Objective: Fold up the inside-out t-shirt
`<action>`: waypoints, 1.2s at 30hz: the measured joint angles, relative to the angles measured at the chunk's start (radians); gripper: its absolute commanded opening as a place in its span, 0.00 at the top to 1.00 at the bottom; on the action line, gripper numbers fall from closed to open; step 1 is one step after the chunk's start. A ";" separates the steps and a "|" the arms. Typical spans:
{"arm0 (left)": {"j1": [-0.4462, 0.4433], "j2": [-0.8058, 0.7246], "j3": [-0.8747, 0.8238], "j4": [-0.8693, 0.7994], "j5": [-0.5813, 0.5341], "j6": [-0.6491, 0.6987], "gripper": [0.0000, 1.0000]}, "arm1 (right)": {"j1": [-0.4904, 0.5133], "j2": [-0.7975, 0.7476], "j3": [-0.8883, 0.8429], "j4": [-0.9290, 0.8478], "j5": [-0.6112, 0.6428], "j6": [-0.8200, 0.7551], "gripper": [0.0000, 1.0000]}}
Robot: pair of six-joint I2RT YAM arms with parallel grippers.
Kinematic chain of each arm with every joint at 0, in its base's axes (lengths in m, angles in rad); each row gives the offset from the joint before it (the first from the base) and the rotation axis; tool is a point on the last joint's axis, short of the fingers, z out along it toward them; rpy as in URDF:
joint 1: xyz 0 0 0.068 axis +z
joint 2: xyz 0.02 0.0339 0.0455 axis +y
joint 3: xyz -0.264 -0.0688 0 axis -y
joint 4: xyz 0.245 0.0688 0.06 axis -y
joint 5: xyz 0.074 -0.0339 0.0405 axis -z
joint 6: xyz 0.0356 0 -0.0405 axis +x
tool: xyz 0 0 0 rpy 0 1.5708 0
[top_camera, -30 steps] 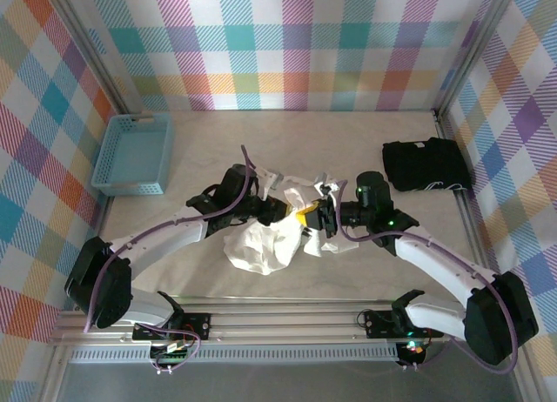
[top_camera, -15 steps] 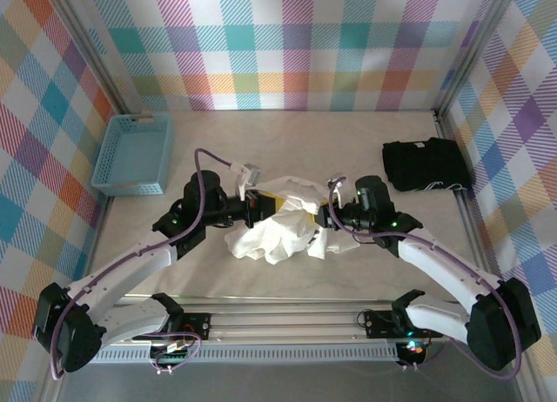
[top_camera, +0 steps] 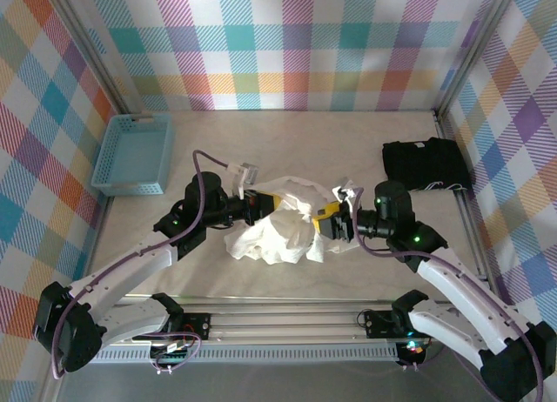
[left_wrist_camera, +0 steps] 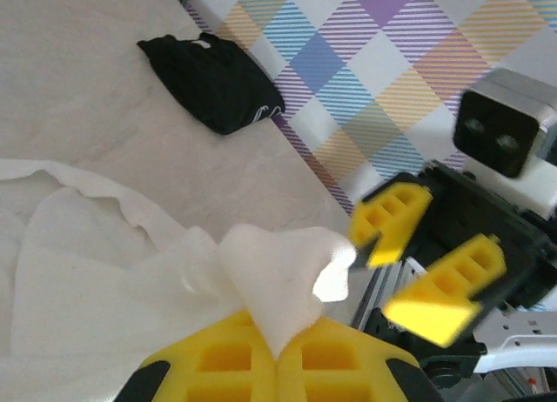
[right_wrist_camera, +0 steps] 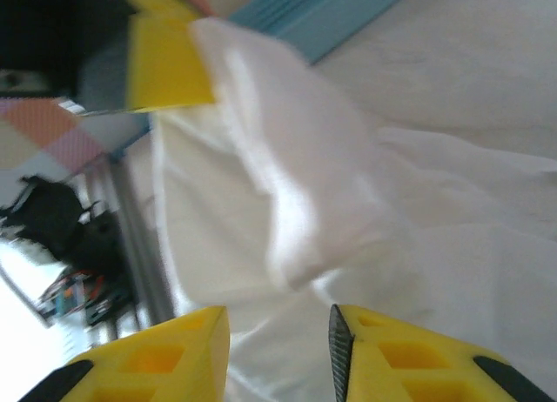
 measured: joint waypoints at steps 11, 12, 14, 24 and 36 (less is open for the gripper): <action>0.001 0.009 0.011 -0.029 -0.023 -0.014 1.00 | 0.155 0.263 0.048 0.151 -0.050 0.014 0.70; 0.002 0.009 0.011 -0.029 -0.023 -0.014 1.00 | 0.155 0.282 0.048 0.154 -0.034 0.018 0.71; 0.003 0.009 0.011 -0.032 -0.023 -0.014 1.00 | 0.155 0.310 0.049 0.166 0.003 0.032 0.72; 0.004 0.009 0.011 -0.051 -0.021 -0.014 1.00 | 0.148 0.307 0.053 0.214 0.206 0.085 0.68; 0.004 0.008 0.011 -0.051 -0.012 -0.013 1.00 | 0.118 0.360 0.102 0.220 0.225 0.103 0.55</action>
